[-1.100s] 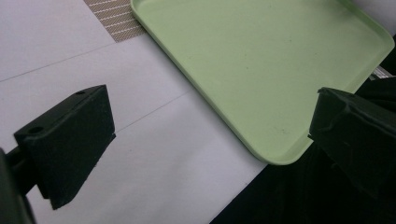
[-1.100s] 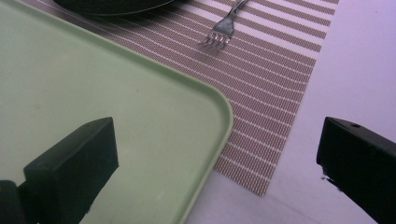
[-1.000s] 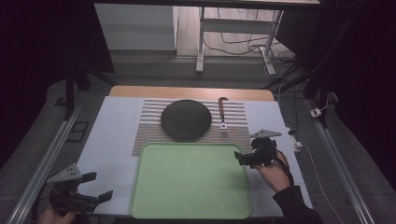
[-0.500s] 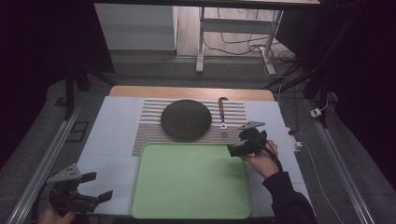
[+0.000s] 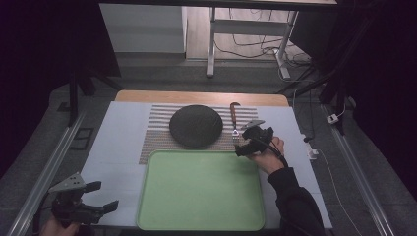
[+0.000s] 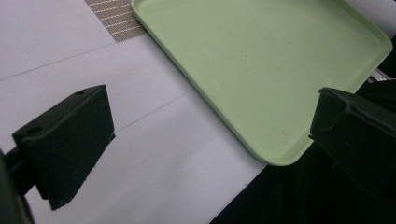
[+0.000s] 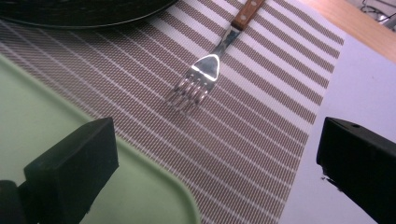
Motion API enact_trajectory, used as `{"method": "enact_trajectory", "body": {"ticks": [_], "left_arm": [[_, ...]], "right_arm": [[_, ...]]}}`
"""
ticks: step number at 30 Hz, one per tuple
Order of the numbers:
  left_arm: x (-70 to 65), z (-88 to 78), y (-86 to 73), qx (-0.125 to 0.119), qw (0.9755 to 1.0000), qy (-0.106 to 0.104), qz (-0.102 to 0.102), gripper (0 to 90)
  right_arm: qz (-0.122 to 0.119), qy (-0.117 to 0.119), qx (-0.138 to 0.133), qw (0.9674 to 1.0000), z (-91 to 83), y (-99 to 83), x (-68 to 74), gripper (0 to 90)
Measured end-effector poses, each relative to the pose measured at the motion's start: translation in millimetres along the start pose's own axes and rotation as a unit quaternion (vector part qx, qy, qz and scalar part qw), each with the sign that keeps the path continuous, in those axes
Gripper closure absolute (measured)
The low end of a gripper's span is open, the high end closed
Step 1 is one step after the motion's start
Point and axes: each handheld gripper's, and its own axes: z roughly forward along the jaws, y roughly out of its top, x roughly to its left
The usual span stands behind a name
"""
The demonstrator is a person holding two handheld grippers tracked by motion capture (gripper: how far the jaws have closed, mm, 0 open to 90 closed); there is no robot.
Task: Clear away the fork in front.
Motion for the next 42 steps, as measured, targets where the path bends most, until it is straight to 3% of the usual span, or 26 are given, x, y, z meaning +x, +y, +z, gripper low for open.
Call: {"method": "enact_trajectory", "body": {"ticks": [7,10,12,15,16,17,20,21,23,24,25,26,27,29,30,33,34,35,37,40,41,42], "left_arm": [[0.3,-0.2,0.0,-0.001,1.0,0.0,0.0,0.0],[0.4,-0.3,0.0,0.0,1.0,-0.001,0.0,0.0],[0.4,-0.3,0.0,0.0,1.0,-0.001,0.0,0.0],[0.5,-0.3,0.0,0.0,1.0,-0.002,0.0,0.0],[0.5,-0.3,0.0,0.0,1.0,-0.002,0.0,0.0],[0.5,-0.3,0.0,0.0,1.0,-0.002,0.0,0.0],[0.6,-0.3,0.0,0.0,1.0,-0.002,0.0,0.0],[0.6,-0.3,0.0,0.0,1.0,-0.002,0.0,0.0],[0.7,-0.3,-0.1,-0.001,1.0,-0.002,-0.001,0.0],[0.7,-0.3,-0.1,-0.001,1.0,-0.002,-0.001,0.0],[0.7,-0.4,-0.1,-0.001,1.0,-0.002,-0.001,0.0],[0.7,-0.3,-0.1,-0.001,1.0,-0.002,-0.001,0.0],[0.7,-0.4,-0.1,-0.001,1.0,-0.002,0.0,0.0],[0.7,-0.3,-0.1,-0.001,1.0,-0.003,-0.001,0.0],[0.7,-0.3,-0.1,-0.001,1.0,-0.003,0.0,0.0],[0.7,-0.3,-0.1,-0.001,1.0,-0.003,0.0,0.0],[0.7,-0.2,-0.1,0.0,1.0,-0.003,0.0,0.0],[0.6,-0.2,-0.1,0.0,1.0,-0.003,-0.001,0.0],[0.6,-0.2,-0.1,0.0,1.0,-0.004,0.0,0.0],[0.6,-0.3,-0.1,0.0,1.0,-0.003,0.0,0.0],[0.5,-0.2,-0.2,-0.001,1.0,-0.004,0.0,0.0],[0.6,-0.3,-0.2,-0.001,1.0,-0.003,0.001,0.0]], "right_arm": [[-0.034,-0.017,0.008,0.9993,12.6,5.5,2.3,3.1],[-0.073,-0.028,0.014,0.9968,18.1,9.1,5.8,9.1],[-0.077,-0.029,0.014,0.9965,19.3,9.6,6.8,10.6],[-0.106,-0.031,0.017,0.9937,25.4,12.7,11.5,17.2],[-0.106,-0.031,0.017,0.9937,25.4,12.7,11.5,17.2],[-0.132,-0.035,0.025,0.9903,28.2,14.1,13.6,20.1],[-0.163,-0.036,0.031,0.9855,32.2,15.9,17.7,26.6],[-0.163,-0.036,0.031,0.9855,32.2,15.9,17.7,26.6],[-0.199,-0.049,0.033,0.9783,36.2,17.0,20.9,32.9],[-0.199,-0.049,0.033,0.9783,36.2,17.0,20.9,32.9],[-0.208,-0.053,0.035,0.9761,37.3,17.2,22.1,34.1],[-0.225,-0.061,0.041,0.9717,39.8,17.3,24.5,37.8],[-0.225,-0.061,0.041,0.9717,39.8,17.3,24.5,37.8],[-0.241,-0.064,0.043,0.9674,41.4,17.5,26.7,42.2],[-0.241,-0.064,0.043,0.9674,41.4,17.5,26.7,42.2],[-0.259,-0.069,0.041,0.9626,42.8,17.7,29.1,45.4],[-0.284,-0.085,0.042,0.9542,44.1,17.0,32.2,49.6],[-0.294,-0.084,0.042,0.9511,44.2,16.8,32.7,51.8],[-0.308,-0.088,0.041,0.9465,45.1,16.0,35.6,57.2],[-0.318,-0.079,0.047,0.9437,46.4,15.1,37.0,62.7],[-0.323,-0.095,0.049,0.9405,46.1,14.4,38.7,66.8],[-0.326,-0.091,0.049,0.9397,47.1,13.8,38.5,70.5]]}}
